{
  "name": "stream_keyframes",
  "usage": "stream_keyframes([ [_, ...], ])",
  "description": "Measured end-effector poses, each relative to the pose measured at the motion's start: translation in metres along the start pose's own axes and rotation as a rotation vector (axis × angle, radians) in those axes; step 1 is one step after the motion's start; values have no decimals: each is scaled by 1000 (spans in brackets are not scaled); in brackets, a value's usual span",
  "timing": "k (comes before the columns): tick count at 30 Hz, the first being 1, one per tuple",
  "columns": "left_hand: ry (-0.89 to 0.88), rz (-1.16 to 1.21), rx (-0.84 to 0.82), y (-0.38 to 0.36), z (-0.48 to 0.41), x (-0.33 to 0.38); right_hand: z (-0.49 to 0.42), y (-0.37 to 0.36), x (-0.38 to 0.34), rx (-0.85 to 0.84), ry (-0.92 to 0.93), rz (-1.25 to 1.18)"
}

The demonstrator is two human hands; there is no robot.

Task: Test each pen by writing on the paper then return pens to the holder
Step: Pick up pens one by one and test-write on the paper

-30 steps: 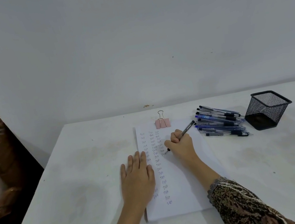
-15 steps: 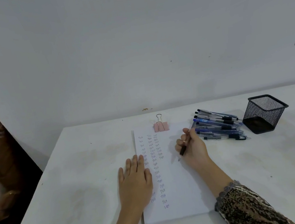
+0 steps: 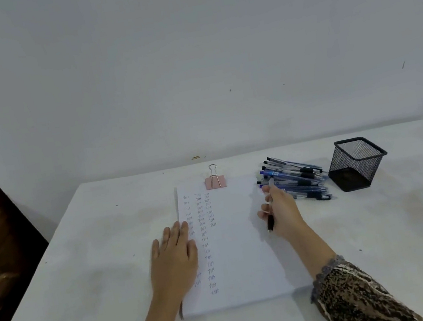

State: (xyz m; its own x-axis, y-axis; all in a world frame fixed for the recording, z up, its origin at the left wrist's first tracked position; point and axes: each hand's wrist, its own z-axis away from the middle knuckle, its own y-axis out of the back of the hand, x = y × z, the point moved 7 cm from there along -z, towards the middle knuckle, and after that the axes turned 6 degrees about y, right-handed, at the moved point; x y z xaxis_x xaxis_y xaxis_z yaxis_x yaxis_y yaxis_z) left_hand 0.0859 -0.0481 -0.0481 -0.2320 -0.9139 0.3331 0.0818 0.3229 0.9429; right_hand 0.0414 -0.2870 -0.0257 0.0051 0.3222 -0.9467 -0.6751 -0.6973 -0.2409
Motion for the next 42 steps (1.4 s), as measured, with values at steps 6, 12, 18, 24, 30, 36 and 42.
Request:
stream_keyframes([
  [6,0,-10,31,1,0,0,3,57,-41,4,210,917],
  [12,17,5,33,-2,-2,-1,18,86,-24,-118,48,1355],
  [18,29,10,40,-1,-1,-1,1,88,-45,2,334,1347],
  [24,30,31,39,0,0,-1,-28,65,-59,-100,638,1650],
  [30,23,42,52,1,-1,-1,-35,60,-58,-125,759,1804],
  [36,24,55,36,0,-1,-1,-34,55,-64,-131,885,1720],
  [42,16,37,35,0,-1,0,-14,40,-86,-163,563,540],
])
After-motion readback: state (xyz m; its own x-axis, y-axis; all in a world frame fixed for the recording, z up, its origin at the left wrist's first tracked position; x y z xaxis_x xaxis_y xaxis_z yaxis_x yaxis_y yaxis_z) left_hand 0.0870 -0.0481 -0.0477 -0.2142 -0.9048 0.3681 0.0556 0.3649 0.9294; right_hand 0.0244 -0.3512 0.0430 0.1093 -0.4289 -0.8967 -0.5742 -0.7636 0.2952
